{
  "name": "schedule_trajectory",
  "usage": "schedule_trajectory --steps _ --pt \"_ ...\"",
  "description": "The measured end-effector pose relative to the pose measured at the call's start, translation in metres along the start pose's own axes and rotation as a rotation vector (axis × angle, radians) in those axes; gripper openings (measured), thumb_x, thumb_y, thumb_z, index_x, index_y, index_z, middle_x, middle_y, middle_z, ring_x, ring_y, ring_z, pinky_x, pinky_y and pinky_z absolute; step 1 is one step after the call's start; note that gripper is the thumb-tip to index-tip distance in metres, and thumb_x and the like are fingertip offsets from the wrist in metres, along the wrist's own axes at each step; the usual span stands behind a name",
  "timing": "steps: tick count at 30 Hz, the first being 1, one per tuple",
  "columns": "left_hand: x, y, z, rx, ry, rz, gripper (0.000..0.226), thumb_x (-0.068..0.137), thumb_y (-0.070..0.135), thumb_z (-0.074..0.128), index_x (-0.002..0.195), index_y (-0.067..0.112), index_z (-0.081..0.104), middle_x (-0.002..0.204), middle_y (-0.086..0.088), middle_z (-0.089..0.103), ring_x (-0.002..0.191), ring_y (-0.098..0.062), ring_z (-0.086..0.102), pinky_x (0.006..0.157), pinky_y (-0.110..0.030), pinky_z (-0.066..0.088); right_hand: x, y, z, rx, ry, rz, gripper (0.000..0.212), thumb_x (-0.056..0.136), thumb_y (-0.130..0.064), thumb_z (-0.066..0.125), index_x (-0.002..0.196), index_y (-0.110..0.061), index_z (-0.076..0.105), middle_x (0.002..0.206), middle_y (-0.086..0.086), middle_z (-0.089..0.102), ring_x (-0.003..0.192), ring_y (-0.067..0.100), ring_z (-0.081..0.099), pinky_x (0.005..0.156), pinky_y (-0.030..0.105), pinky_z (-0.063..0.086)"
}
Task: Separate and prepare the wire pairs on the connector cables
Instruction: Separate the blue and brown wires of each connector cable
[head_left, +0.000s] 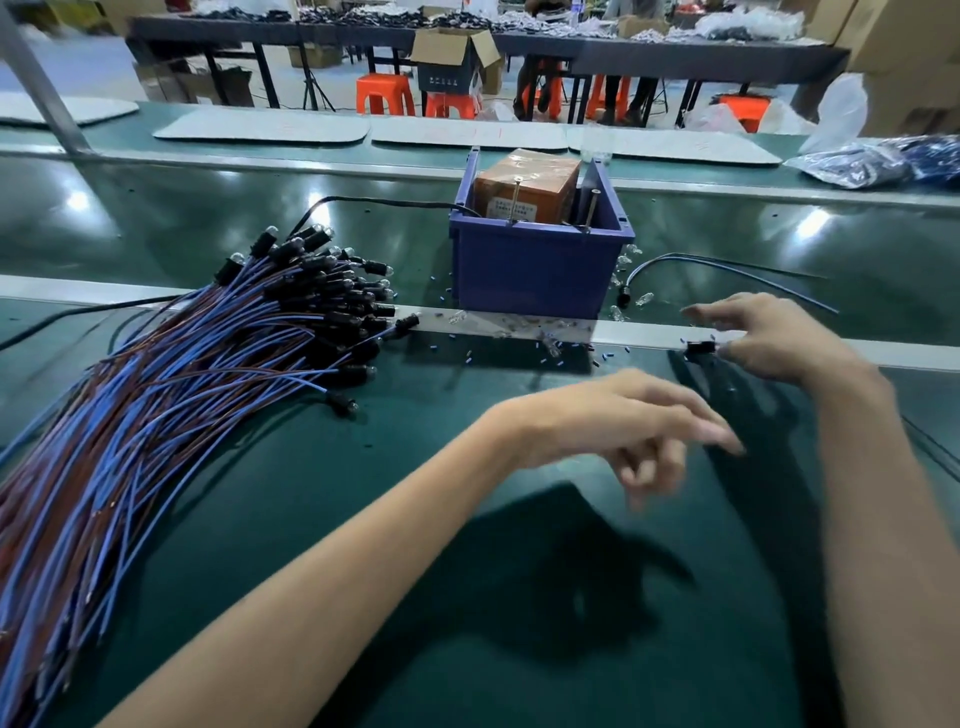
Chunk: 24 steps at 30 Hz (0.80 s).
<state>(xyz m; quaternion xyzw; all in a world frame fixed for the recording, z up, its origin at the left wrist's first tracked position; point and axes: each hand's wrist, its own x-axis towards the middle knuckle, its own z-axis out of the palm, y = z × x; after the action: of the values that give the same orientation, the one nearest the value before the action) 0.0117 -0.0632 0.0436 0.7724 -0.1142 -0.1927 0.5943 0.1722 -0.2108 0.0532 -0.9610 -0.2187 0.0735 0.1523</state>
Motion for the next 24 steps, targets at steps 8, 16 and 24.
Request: schedule_trajectory --steps 8,16,24 --pt "0.005 -0.044 -0.014 0.202 0.685 0.025 0.017 0.089 0.011 0.054 0.088 -0.002 0.064 0.07 0.005 0.059 0.049 0.004 0.049 0.059 -0.022 0.041 -0.032 -0.166 0.04 0.166 -0.004 -0.681 0.028 0.09 -0.019 0.062 0.117 -0.019 0.069 0.112 0.003 0.069 0.096 0.014 0.061 0.088 0.02 0.045" --pt "0.014 -0.038 -0.018 0.214 0.732 0.044 0.012 0.09 0.008 0.06 0.086 0.0 0.068 0.056 0.005 0.049 0.051 -0.004 0.042 0.059 -0.018 0.033 -0.045 -0.236 0.104 -0.171 -0.042 -0.725 0.028 0.097 -0.038 0.052 0.111 -0.015 0.059 0.121 0.007 0.055 0.11 0.033 0.056 0.075 0.036 0.035" --pt "0.004 -0.044 -0.022 -0.064 0.856 0.158 0.017 0.085 0.008 0.05 0.097 0.003 0.061 0.072 -0.002 0.058 0.054 -0.01 0.051 0.05 -0.023 0.044 -0.022 -0.146 0.037 1.229 0.063 -0.472 0.005 0.097 -0.006 0.052 0.1 -0.009 0.051 0.107 0.016 0.069 0.105 0.029 0.066 0.092 0.039 0.054"
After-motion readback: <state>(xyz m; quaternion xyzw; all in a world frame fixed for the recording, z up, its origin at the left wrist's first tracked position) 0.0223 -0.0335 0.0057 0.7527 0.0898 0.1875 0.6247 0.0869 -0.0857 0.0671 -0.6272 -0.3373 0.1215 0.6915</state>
